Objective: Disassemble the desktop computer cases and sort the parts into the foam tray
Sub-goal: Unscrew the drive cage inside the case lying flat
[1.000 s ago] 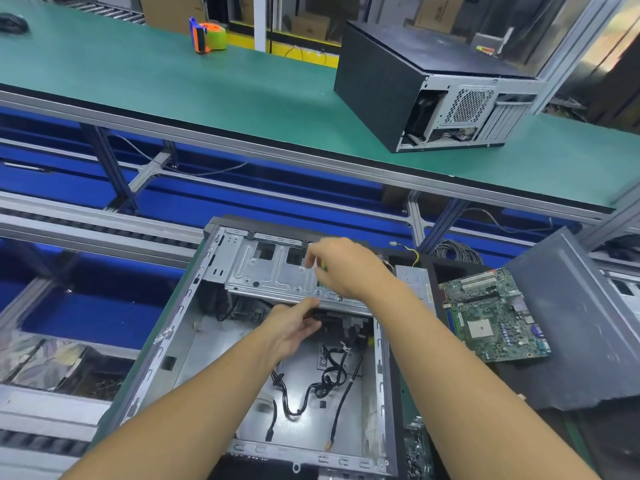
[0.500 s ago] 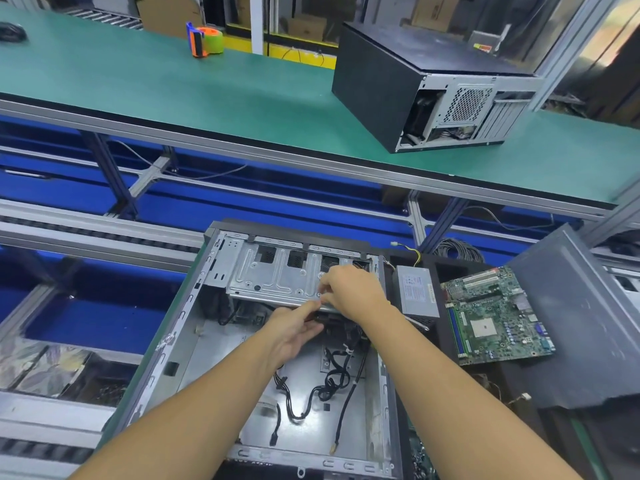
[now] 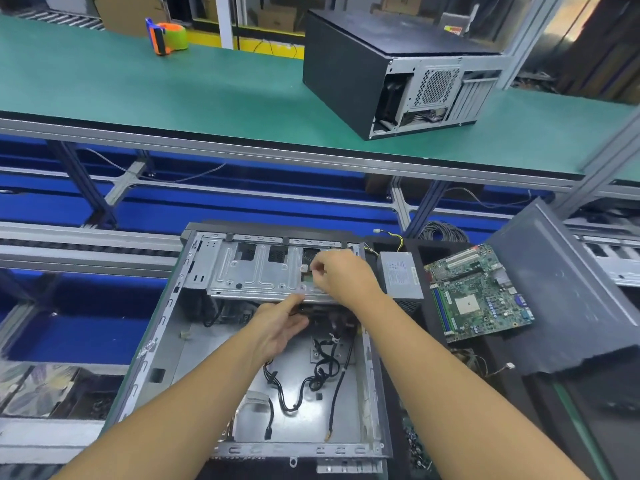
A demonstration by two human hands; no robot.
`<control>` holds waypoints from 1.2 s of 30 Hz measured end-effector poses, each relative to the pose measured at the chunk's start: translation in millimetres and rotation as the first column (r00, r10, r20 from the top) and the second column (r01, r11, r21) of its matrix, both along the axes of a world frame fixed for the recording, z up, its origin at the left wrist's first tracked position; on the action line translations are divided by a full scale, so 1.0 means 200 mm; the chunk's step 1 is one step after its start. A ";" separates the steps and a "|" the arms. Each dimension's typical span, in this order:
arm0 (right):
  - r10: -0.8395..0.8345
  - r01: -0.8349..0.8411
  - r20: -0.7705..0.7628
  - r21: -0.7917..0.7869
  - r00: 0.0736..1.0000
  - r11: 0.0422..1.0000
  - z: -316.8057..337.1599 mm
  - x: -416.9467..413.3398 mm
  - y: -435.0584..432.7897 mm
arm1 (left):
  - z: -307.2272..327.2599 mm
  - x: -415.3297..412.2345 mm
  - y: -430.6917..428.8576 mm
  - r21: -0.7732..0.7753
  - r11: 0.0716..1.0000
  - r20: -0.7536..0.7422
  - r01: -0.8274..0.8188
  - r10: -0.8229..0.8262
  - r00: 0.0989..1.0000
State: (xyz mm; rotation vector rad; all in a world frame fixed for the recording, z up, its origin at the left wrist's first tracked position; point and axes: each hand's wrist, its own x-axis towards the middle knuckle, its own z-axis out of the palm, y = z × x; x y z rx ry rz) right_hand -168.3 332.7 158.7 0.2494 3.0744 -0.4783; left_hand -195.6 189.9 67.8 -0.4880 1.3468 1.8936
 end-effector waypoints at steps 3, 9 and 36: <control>-0.120 0.120 0.002 -0.112 0.993 0.986 0.05 0.10 0.14 | -0.01 0.02 0.00 -0.010 0.999 -0.042 0.042 -0.043 0.998; -0.257 0.270 0.121 -0.110 0.959 0.957 0.08 0.41 0.39 | -0.05 0.21 0.03 -0.204 0.893 -0.129 0.402 -0.432 0.893; -0.393 0.496 0.653 0.030 0.647 0.868 -0.64 1.15 0.44 | -0.13 0.25 0.12 -0.389 0.592 -0.250 0.706 -0.805 0.537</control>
